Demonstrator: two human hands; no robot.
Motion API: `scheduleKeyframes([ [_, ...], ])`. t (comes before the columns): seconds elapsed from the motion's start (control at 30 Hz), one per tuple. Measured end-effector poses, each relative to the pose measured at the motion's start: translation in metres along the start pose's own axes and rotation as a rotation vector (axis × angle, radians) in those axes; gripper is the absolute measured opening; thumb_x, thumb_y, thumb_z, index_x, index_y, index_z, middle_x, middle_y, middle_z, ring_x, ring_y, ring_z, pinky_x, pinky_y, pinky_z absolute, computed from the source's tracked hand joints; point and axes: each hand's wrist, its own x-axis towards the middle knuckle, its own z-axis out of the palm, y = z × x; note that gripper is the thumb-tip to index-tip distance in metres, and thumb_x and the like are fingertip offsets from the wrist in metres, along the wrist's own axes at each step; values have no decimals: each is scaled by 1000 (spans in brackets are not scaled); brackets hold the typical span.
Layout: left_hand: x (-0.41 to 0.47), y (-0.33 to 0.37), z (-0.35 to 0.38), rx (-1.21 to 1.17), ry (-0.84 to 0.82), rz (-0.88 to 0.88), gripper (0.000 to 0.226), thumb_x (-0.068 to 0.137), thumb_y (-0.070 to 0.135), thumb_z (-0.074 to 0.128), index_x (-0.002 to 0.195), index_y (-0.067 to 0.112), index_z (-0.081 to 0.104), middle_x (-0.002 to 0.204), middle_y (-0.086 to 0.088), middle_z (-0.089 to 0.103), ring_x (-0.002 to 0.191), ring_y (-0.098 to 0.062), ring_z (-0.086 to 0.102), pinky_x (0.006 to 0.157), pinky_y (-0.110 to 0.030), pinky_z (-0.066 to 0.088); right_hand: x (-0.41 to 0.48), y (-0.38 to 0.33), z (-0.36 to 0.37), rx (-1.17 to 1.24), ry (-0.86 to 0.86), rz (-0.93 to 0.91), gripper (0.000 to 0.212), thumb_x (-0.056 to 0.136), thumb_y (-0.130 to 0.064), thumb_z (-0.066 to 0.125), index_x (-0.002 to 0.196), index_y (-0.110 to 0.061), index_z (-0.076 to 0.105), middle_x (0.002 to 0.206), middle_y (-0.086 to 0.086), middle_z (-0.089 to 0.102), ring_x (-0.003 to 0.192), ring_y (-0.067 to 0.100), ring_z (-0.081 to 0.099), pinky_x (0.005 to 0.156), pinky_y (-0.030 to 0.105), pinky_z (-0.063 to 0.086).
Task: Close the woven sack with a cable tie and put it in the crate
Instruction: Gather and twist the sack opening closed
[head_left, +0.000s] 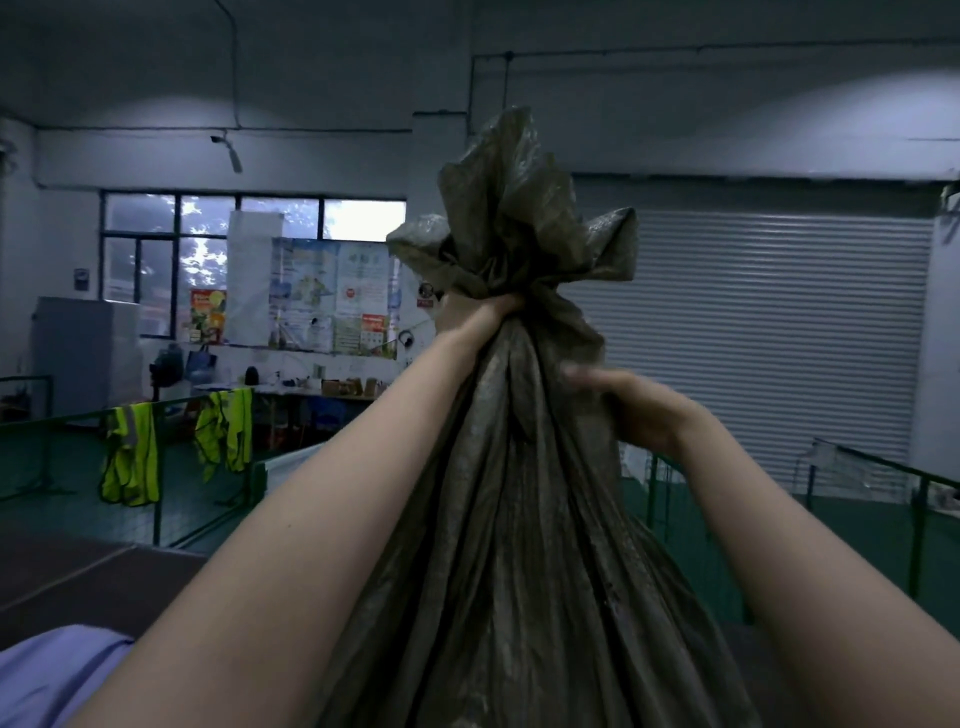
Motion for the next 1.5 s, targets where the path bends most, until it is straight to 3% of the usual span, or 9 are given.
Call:
scheduleKeyframes([
  [0.3, 0, 24, -6, 408, -657, -187, 78, 67, 42, 76, 133, 12, 47, 127, -8, 61, 111, -23, 62, 98, -39, 50, 54, 35, 77, 202, 314, 51, 52, 59, -13, 78, 107, -2, 61, 101, 16, 69, 87, 29, 66, 80, 37, 57],
  [0.53, -17, -1, -88, 673, -718, -401, 95, 74, 65, 53, 150, 27, 11, 159, -7, 13, 146, -27, 17, 118, -47, 14, 66, 37, 69, 201, 329, 188, 3, 75, -3, 55, 74, -1, 54, 64, 12, 56, 52, 22, 56, 54, 23, 49],
  [0.63, -41, -49, -118, 598, -841, -582, 138, 40, 74, 73, 150, 34, 1, 160, 0, 10, 145, -25, 19, 118, -48, 18, 69, 39, 73, 280, 337, 197, 16, 63, -4, 60, 77, 0, 55, 64, 14, 60, 47, 23, 59, 54, 22, 53],
  [0.77, -81, -89, -107, 234, -717, -663, 145, 23, 62, 86, 146, 24, 19, 134, -6, 51, 113, -21, 59, 96, -37, 51, 79, 41, 81, 289, 385, 180, 22, 49, -5, 61, 70, -3, 53, 71, 13, 56, 56, 26, 55, 61, 27, 50],
  [0.87, -109, -98, -77, 52, -554, -591, 93, 66, 40, 79, 142, 16, 32, 131, -7, 57, 100, -14, 62, 84, -25, 52, 96, 49, 80, 172, 389, 194, 51, 24, -12, 64, 74, -4, 58, 90, 15, 62, 77, 30, 62, 79, 36, 57],
  [0.97, -125, -98, -60, 158, -351, -495, 58, 83, 20, 67, 135, 11, 43, 116, -1, 58, 83, -8, 56, 73, -18, 46, 86, 47, 89, 71, 379, 261, 44, 45, -13, 68, 85, 0, 60, 88, 17, 62, 81, 32, 61, 85, 38, 54],
  [1.07, -128, -108, -57, 174, -154, -493, 57, 79, 20, 70, 129, 3, 49, 116, -9, 60, 92, -17, 54, 81, -25, 39, 73, 47, 90, 54, 299, 276, 25, 74, -14, 66, 93, 2, 63, 94, 18, 66, 82, 31, 62, 85, 36, 52],
  [1.27, -129, -120, -52, 87, 27, -556, 53, 82, 17, 66, 129, 0, 50, 130, -14, 58, 118, -27, 56, 88, -27, 43, 34, 74, 64, -140, 173, 158, 121, 49, -68, 75, 147, -13, 30, 153, 1, 34, 141, 19, 31, 115, 38, 23],
  [1.5, -126, -121, -50, 30, 47, -563, 50, 80, 11, 68, 123, -6, 50, 123, -18, 60, 96, -19, 55, 82, -25, 43, -19, 142, 44, -241, 30, 364, 127, 47, -58, 81, 149, -13, 20, 146, 10, 42, 130, 25, 47, 113, 41, 34],
])
